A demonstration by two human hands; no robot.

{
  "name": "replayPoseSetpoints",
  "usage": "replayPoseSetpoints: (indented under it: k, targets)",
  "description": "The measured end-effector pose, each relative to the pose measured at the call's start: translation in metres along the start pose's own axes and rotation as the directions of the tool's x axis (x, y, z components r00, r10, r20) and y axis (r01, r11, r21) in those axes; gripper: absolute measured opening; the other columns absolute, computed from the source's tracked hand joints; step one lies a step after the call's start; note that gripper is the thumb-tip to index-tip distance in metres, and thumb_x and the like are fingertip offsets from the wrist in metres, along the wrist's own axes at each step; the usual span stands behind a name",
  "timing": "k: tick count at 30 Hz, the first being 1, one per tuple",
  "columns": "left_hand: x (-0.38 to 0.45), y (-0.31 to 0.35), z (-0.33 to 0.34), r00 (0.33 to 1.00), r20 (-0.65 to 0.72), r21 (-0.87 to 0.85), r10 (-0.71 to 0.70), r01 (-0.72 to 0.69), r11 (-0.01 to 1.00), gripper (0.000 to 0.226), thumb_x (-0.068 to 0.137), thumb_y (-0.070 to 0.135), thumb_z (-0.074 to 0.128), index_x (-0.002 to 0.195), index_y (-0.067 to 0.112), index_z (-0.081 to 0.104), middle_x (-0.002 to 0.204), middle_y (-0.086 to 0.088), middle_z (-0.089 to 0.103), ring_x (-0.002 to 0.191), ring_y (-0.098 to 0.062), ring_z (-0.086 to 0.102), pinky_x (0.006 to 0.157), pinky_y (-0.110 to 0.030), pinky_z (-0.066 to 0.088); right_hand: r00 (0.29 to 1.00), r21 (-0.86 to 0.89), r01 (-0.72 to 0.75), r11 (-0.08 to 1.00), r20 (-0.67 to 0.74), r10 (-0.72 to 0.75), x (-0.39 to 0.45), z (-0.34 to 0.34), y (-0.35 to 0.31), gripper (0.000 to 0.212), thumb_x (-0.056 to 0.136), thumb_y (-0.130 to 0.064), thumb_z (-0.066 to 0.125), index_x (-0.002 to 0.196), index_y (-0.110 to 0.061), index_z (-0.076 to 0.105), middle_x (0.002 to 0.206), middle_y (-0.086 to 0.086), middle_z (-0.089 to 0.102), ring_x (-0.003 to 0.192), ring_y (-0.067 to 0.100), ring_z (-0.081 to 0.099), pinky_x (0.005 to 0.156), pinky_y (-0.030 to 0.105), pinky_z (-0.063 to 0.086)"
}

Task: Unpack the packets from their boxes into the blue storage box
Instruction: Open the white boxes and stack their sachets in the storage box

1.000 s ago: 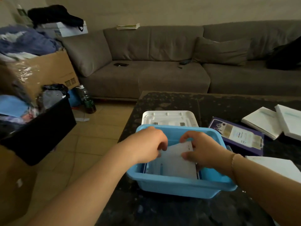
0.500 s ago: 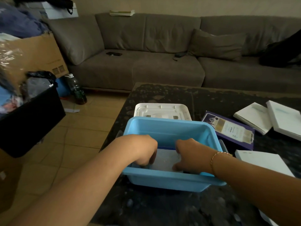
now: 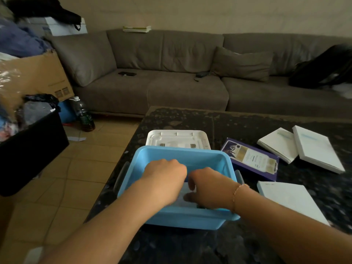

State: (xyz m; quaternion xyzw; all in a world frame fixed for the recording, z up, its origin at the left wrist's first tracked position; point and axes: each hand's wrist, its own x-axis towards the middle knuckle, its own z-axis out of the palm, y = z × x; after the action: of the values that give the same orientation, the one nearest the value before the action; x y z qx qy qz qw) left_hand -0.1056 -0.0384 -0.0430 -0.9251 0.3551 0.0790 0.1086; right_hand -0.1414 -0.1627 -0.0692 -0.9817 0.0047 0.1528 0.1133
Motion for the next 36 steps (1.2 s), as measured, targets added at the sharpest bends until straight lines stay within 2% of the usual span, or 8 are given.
replayPoseSetpoints:
  k: [3,7,13,16,20,26,32,36]
  targets:
    - [-0.019,0.031,-0.013,0.947,-0.320,-0.114,0.017,-0.056,0.992,0.013,0.095,0.023,0.054,0.107,0.023,0.059,0.106,0.000,0.060,0.096,-0.023,0.062,0.070,-0.033,0.042,0.965,0.143,0.072,0.987,-0.259,-0.033,-0.040,-0.025,0.014,0.004,0.091,-0.031,0.062,0.090,-0.028,0.059,0.080,-0.017,0.058,0.081,0.007,0.059,0.071,0.020,0.045]
    - [-0.033,0.080,0.008,0.658,-0.721,-0.181,0.217,-0.481,0.858,0.015,0.089,0.030,0.055,0.097,0.021,0.063,0.081,0.004,0.063,0.069,-0.015,0.063,0.054,-0.029,0.055,0.890,0.363,0.064,0.929,-0.442,0.111,-0.121,-0.036,0.071,0.016,0.080,-0.038,0.074,0.090,-0.036,0.062,0.073,-0.014,0.067,0.069,0.001,0.063,0.061,0.015,0.049]
    - [-0.017,0.169,0.078,0.444,-0.646,0.102,0.621,-0.756,0.646,0.046,0.085,0.053,0.063,0.118,0.022,0.057,0.111,0.001,0.063,0.094,-0.016,0.058,0.071,-0.029,0.055,0.773,0.681,-0.105,0.725,-0.403,0.490,-0.207,0.026,0.168,0.010,0.085,-0.021,0.072,0.081,-0.028,0.066,0.064,0.000,0.069,0.050,0.010,0.061,0.049,0.022,0.049]
    - [0.002,0.192,0.099,0.467,-0.627,0.112,0.623,-0.738,0.665,0.054,0.080,0.054,0.065,0.123,0.023,0.052,0.124,0.002,0.052,0.103,-0.017,0.055,0.081,-0.029,0.055,0.708,0.714,-0.161,0.681,-0.398,0.584,-0.228,0.057,0.193,0.012,0.086,-0.017,0.071,0.077,-0.024,0.068,0.060,0.000,0.068,0.048,0.012,0.060,0.050,0.025,0.049]
    - [0.026,0.204,0.119,0.419,-0.720,0.083,0.553,-0.739,0.668,0.029,0.083,0.030,0.067,0.110,0.020,0.061,0.114,0.001,0.061,0.099,-0.020,0.058,0.077,-0.033,0.055,0.694,0.737,-0.132,0.663,-0.408,0.593,-0.243,0.084,0.205,0.013,0.085,-0.018,0.072,0.075,-0.025,0.068,0.059,0.000,0.067,0.053,0.021,0.060,0.057,0.036,0.052]
    - [0.035,0.205,0.119,0.340,-0.817,0.056,0.465,-0.756,0.652,0.008,0.092,0.022,0.067,0.089,0.016,0.072,0.093,0.004,0.070,0.083,-0.019,0.065,0.068,-0.033,0.053,0.668,0.713,-0.091,0.695,-0.474,0.574,-0.253,0.105,0.208,0.018,0.084,-0.020,0.074,0.073,-0.033,0.067,0.063,-0.009,0.066,0.053,0.005,0.055,0.053,0.015,0.043]
    - [0.036,0.218,0.082,0.608,-0.791,-0.535,-0.076,-0.625,0.568,0.028,0.094,0.033,0.053,0.084,0.013,0.070,0.080,0.007,0.064,0.078,-0.007,0.061,0.070,-0.018,0.050,0.456,0.286,-0.042,0.957,-0.847,0.273,-0.237,0.118,0.192,0.008,0.087,-0.027,0.065,0.088,-0.029,0.073,0.095,-0.021,0.067,0.074,0.001,0.066,0.059,0.022,0.054]
    - [0.034,0.220,0.060,0.668,-0.730,-0.640,-0.144,-0.593,0.489,0.029,0.096,0.043,0.049,0.083,0.021,0.065,0.074,0.012,0.060,0.074,-0.007,0.058,0.063,-0.010,0.043,0.356,0.076,0.035,0.997,-0.933,0.058,-0.217,0.113,0.181,0.016,0.087,-0.018,0.064,0.098,-0.019,0.077,0.109,-0.008,0.072,0.079,0.011,0.071,0.059,0.026,0.057]
